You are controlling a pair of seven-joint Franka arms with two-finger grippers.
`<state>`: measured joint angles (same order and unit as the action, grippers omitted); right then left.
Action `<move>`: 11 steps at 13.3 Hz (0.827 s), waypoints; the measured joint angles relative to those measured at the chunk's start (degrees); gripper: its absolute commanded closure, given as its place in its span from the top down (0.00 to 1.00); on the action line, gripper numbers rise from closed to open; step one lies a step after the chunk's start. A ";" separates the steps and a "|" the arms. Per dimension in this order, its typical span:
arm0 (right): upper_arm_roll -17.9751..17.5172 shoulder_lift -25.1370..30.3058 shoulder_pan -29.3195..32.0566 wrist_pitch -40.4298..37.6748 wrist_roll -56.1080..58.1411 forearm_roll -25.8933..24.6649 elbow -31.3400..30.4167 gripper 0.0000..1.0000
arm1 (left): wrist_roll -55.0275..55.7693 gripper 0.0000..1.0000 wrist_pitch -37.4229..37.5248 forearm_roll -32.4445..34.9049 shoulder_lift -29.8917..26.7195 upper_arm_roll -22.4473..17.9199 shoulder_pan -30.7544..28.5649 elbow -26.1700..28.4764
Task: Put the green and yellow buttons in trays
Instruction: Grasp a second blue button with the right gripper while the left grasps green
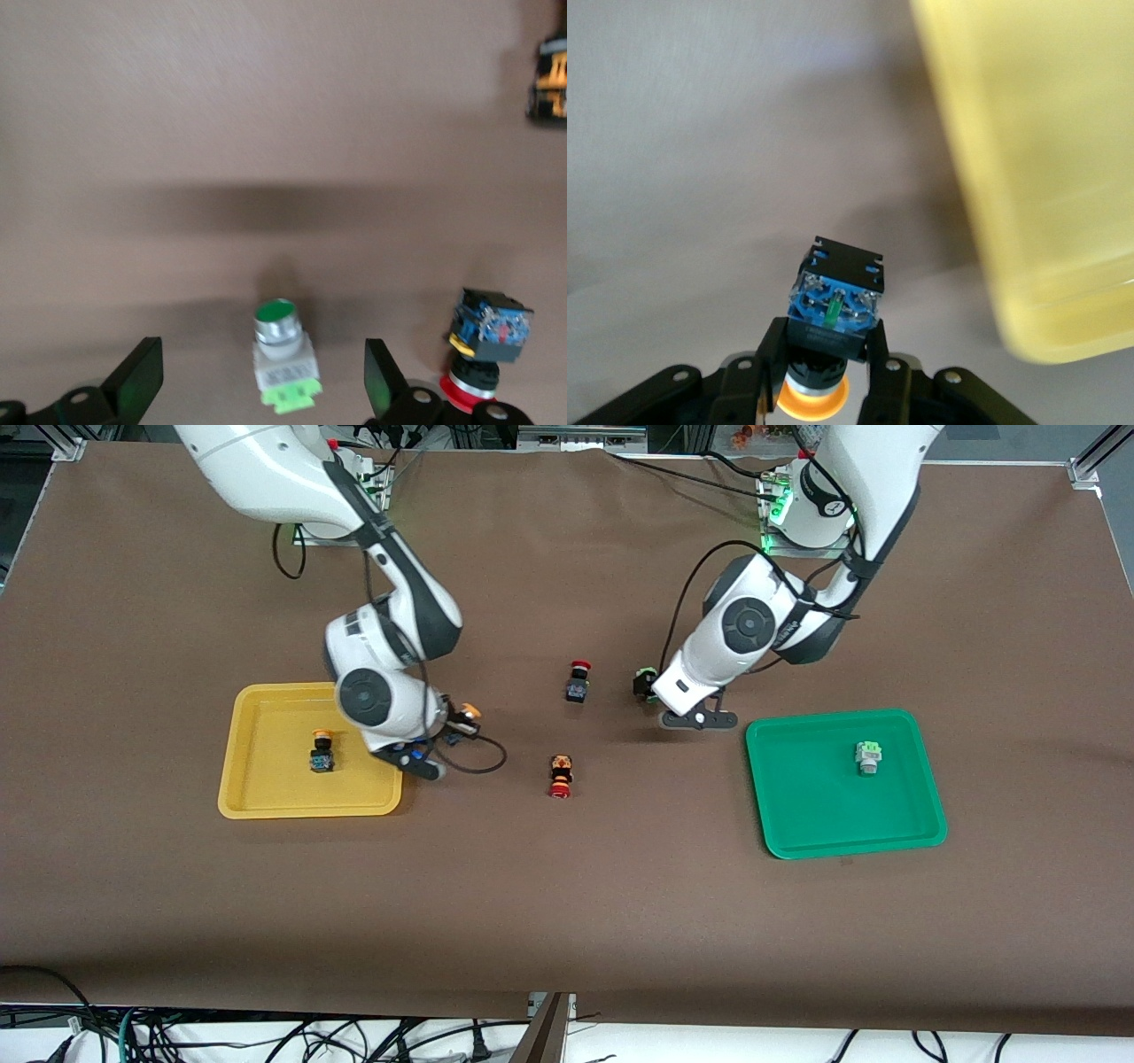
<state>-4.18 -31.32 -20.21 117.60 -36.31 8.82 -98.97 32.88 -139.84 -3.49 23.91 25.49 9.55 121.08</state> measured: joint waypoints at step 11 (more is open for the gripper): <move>8.14 -3.06 3.88 4.64 24.42 0.11 -2.51 0.82 | 19.75 0.99 -2.45 14.33 2.79 2.11 3.83 3.75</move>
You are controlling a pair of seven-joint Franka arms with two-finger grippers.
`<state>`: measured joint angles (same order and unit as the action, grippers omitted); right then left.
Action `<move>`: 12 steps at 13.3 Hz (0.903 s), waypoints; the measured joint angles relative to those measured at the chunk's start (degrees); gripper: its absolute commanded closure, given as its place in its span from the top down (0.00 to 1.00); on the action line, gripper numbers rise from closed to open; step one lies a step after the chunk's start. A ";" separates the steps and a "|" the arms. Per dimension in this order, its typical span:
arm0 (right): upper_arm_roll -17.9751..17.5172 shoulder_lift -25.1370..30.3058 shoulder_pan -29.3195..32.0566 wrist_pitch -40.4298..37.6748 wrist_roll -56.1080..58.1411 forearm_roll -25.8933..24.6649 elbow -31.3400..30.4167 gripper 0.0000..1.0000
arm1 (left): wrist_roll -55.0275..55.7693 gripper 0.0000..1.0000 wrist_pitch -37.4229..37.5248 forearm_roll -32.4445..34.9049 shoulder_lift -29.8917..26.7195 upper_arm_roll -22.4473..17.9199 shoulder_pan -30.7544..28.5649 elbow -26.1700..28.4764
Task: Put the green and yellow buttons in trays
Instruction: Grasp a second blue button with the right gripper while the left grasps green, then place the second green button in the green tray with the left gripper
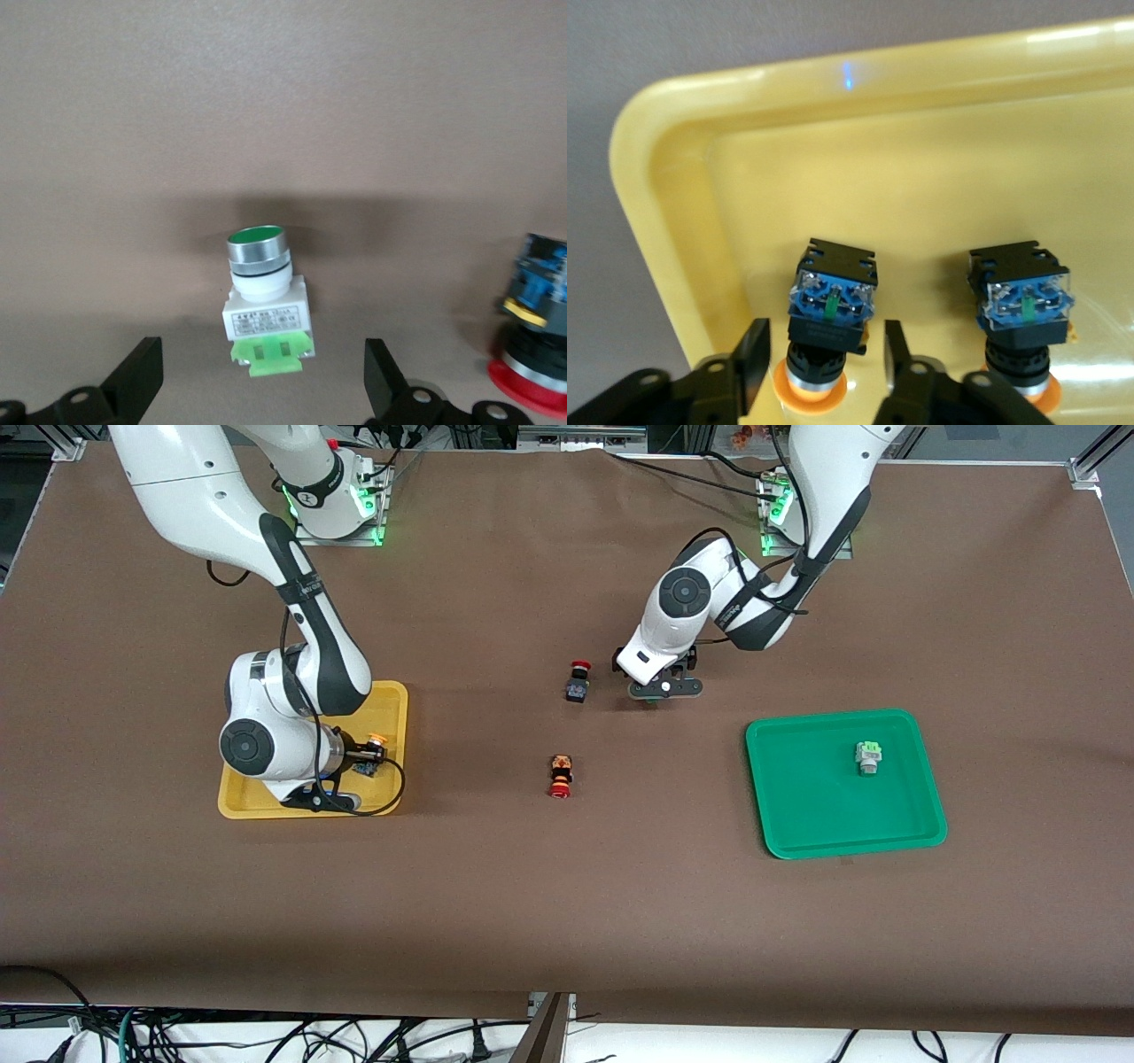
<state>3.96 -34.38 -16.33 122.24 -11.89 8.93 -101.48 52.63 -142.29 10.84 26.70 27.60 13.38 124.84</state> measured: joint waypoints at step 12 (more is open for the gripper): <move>0.06 30.98 -0.69 -23.47 1.19 -7.16 3.87 0.99 | 3.06 0.00 2.84 3.80 1.27 -0.18 -2.04 -4.74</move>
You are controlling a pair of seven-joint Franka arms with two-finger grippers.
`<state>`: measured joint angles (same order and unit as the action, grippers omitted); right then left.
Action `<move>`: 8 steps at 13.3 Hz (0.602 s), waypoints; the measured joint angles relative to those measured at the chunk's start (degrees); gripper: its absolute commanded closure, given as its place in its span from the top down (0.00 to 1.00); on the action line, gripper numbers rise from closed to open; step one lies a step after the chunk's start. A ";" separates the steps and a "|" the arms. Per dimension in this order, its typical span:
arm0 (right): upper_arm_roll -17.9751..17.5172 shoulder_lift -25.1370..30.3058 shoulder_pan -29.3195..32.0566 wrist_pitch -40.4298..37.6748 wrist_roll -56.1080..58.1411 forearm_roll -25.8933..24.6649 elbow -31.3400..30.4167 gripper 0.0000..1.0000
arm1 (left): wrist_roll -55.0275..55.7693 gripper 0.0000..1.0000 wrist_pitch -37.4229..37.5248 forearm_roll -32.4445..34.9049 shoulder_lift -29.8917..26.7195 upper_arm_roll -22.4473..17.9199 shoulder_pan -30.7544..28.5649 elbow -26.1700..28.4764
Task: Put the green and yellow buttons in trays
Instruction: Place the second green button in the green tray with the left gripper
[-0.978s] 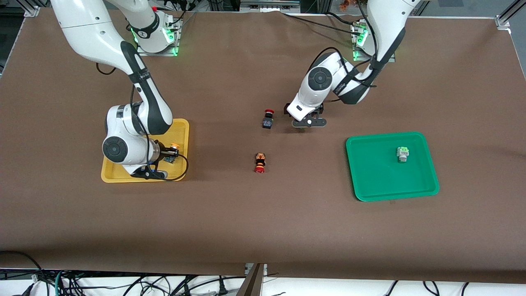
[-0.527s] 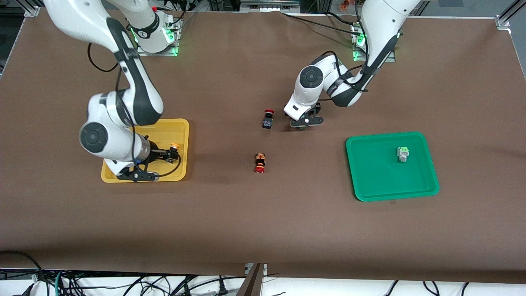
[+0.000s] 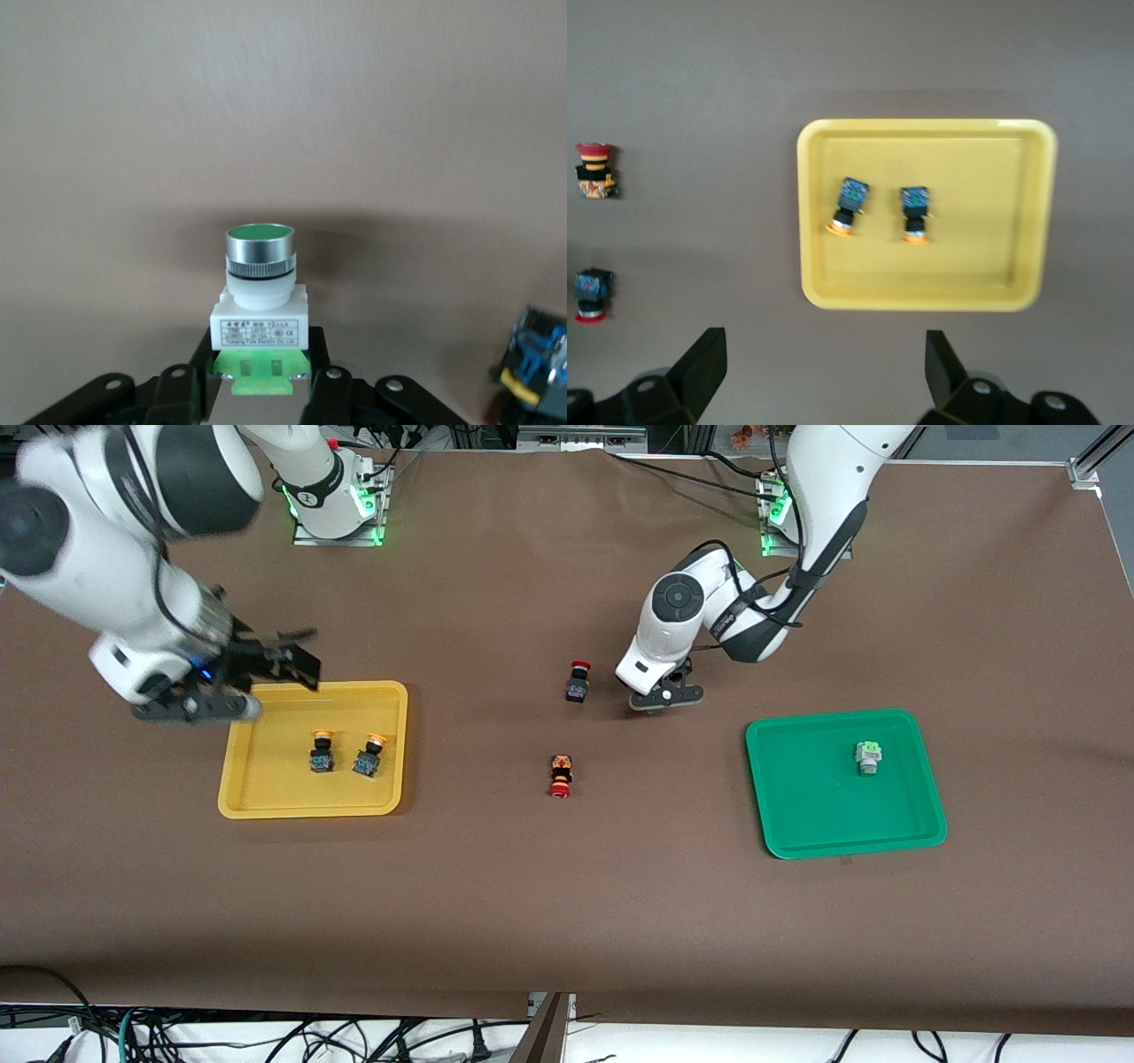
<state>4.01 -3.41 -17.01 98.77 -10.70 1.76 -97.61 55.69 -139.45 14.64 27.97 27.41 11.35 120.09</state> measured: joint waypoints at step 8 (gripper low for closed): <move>2.26 2.03 0.34 -1.52 5.05 -2.87 -2.23 0.99 | -34.86 0.00 8.43 -0.62 -2.70 -13.34 -8.53 -6.10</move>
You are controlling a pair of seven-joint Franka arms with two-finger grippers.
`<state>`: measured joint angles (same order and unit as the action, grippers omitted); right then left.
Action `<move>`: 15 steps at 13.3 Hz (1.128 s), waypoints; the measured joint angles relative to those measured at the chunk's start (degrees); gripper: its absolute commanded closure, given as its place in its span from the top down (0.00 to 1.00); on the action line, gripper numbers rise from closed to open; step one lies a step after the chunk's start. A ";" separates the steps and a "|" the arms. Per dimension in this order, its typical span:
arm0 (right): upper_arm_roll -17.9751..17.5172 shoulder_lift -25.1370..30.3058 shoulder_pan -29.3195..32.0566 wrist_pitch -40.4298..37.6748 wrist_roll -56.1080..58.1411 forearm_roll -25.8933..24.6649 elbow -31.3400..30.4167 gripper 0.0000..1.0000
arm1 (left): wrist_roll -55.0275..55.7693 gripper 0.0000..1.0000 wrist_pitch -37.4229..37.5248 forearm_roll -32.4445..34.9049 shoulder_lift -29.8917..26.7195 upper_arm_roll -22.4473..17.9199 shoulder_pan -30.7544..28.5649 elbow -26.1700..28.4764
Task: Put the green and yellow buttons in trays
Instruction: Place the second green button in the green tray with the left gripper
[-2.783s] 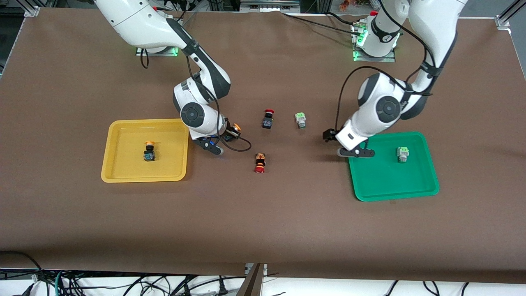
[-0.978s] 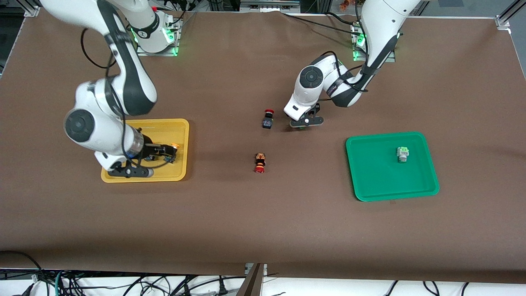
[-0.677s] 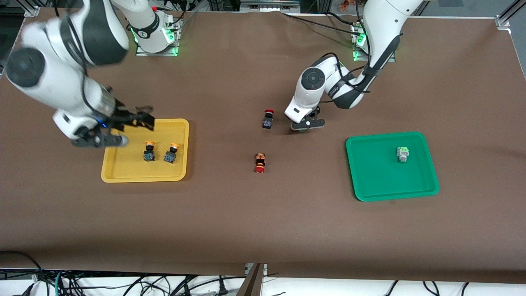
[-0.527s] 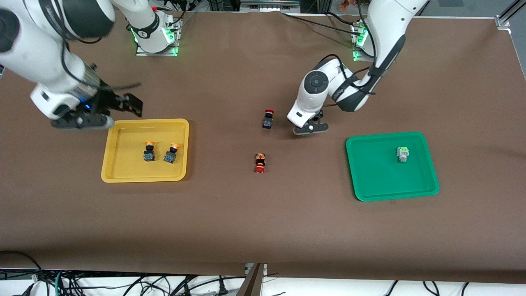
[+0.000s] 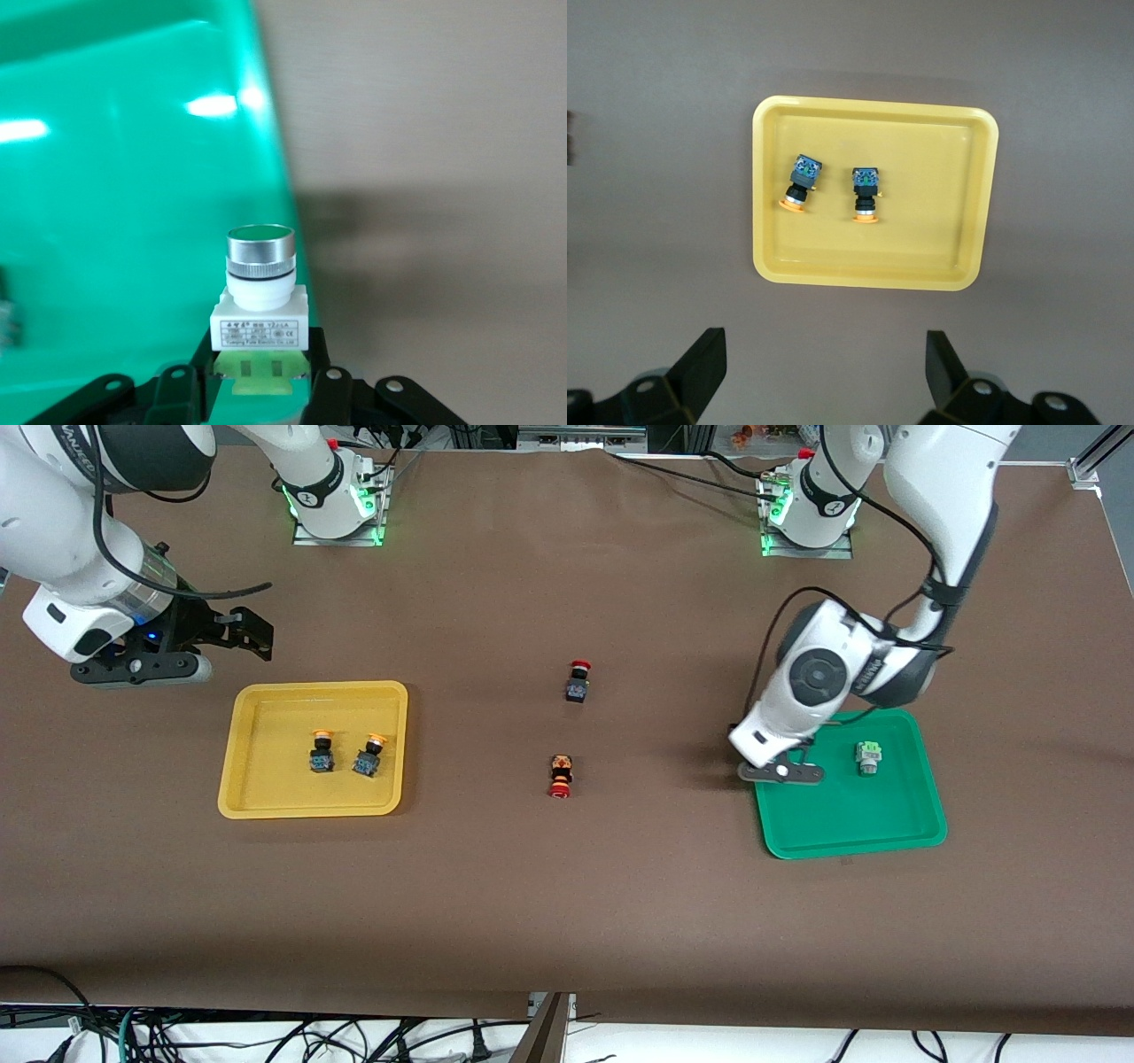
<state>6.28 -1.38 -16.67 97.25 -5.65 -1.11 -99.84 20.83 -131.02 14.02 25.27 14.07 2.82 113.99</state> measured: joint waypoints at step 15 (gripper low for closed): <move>-0.19 -2.40 -0.05 1.13 0.01 0.47 4.57 0.99 | -16.64 1.00 8.92 -11.77 -5.15 -6.94 -1.03 -11.86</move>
<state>6.08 -3.78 -16.73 98.38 -5.64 -0.64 -95.27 4.19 -122.10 2.25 20.13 7.13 1.79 102.13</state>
